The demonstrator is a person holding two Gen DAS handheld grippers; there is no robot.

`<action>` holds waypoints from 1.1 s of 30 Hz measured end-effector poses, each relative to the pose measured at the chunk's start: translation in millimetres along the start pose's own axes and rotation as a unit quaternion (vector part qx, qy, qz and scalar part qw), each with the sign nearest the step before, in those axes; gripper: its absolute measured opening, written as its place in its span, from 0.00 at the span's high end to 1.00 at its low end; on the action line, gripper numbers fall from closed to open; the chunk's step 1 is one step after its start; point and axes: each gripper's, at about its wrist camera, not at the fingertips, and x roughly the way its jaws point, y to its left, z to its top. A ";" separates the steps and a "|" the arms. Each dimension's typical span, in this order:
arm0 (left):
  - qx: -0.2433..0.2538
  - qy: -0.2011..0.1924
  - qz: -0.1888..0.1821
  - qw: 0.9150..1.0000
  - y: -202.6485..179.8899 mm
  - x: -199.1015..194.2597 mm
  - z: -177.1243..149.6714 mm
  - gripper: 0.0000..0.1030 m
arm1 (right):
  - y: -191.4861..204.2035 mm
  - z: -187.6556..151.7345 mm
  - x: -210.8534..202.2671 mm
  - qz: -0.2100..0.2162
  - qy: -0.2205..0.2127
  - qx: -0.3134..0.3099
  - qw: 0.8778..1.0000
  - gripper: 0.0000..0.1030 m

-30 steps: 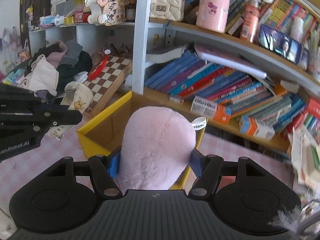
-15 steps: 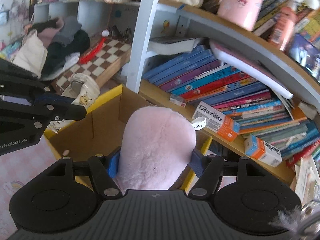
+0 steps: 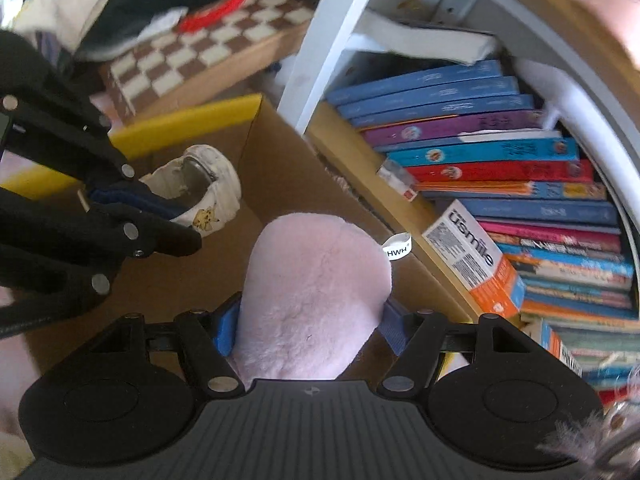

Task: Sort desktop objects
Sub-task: 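Carry the watch in the left gripper and the pig in the right gripper over the yellow box, then open the left gripper to drop the watch while the right gripper releases the pig into the box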

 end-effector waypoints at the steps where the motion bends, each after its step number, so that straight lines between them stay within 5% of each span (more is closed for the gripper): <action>1: 0.001 0.005 0.000 1.000 -0.4 4.3 -0.1 0.95 | 0.4 0.6 4.7 0.003 0.004 -0.010 1.000 0.35; 8: 0.014 0.034 -0.002 0.999 -2.5 23.4 -2.2 0.94 | 2.2 4.3 32.5 0.027 0.035 -0.059 0.997 0.35; 33: 0.028 0.072 0.013 0.997 -1.8 39.1 1.6 0.83 | 6.2 2.5 56.7 0.067 0.086 -0.045 0.993 0.32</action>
